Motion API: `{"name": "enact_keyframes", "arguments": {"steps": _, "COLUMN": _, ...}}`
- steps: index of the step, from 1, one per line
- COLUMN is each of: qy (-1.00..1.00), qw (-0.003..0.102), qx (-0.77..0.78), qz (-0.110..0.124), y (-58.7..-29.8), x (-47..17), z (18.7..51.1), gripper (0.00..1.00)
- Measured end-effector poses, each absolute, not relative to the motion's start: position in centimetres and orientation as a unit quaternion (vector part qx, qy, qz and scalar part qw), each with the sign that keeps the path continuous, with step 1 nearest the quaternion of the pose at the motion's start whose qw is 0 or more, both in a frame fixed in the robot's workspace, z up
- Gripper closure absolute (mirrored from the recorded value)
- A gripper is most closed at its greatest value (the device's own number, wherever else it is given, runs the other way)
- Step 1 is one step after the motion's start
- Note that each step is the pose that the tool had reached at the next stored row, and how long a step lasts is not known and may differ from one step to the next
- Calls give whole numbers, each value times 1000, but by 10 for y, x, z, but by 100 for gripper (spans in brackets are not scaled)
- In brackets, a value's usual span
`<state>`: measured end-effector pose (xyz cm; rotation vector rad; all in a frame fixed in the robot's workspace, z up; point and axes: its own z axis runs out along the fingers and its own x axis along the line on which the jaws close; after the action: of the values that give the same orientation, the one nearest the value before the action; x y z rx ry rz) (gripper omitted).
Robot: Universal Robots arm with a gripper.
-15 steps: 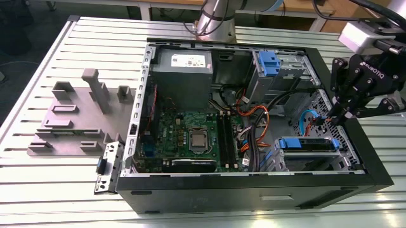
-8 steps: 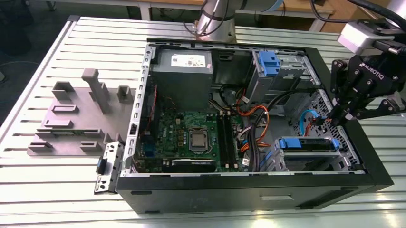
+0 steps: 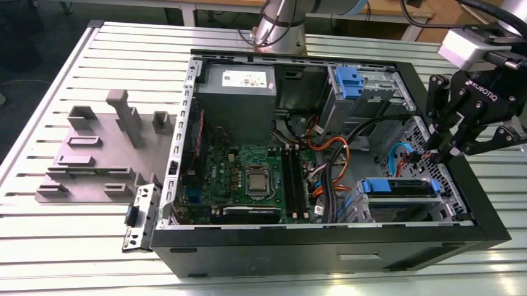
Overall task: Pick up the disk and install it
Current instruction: 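Insert the first disk wire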
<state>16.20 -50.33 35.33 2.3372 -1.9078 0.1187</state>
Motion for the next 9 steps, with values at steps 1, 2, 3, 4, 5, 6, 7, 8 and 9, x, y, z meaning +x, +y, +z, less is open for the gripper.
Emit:
{"name": "enact_keyframes", "arguments": {"steps": 1, "qy": -630, "qw": 61, "qx": 773, "qz": 39, "y": -502, "x": 162, "z": 353, "gripper": 67}}
{"name": "enact_keyframes", "arguments": {"steps": 2, "qy": -629, "qw": 61, "qx": 774, "qz": 39, "y": -501, "x": 162, "z": 353, "gripper": 67}}
{"name": "enact_keyframes", "arguments": {"steps": 3, "qy": -628, "qw": 61, "qx": 775, "qz": 40, "y": -500, "x": 162, "z": 353, "gripper": 67}}
{"name": "enact_keyframes", "arguments": {"steps": 4, "qy": -627, "qw": 61, "qx": 775, "qz": 40, "y": -499, "x": 162, "z": 352, "gripper": 67}}
{"name": "enact_keyframes", "arguments": {"steps": 5, "qy": -627, "qw": 62, "qx": 776, "qz": 40, "y": -498, "x": 162, "z": 351, "gripper": 67}}
{"name": "enact_keyframes", "arguments": {"steps": 6, "qy": -627, "qw": 62, "qx": 776, "qz": 40, "y": -498, "x": 162, "z": 351, "gripper": 67}}
{"name": "enact_keyframes", "arguments": {"steps": 7, "qy": -627, "qw": 62, "qx": 776, "qz": 40, "y": -498, "x": 163, "z": 351, "gripper": 67}}
{"name": "enact_keyframes", "arguments": {"steps": 8, "qy": -627, "qw": 62, "qx": 776, "qz": 40, "y": -498, "x": 162, "z": 351, "gripper": 67}}
{"name": "enact_keyframes", "arguments": {"steps": 9, "qy": -627, "qw": 62, "qx": 776, "qz": 40, "y": -498, "x": 163, "z": 351, "gripper": 67}}
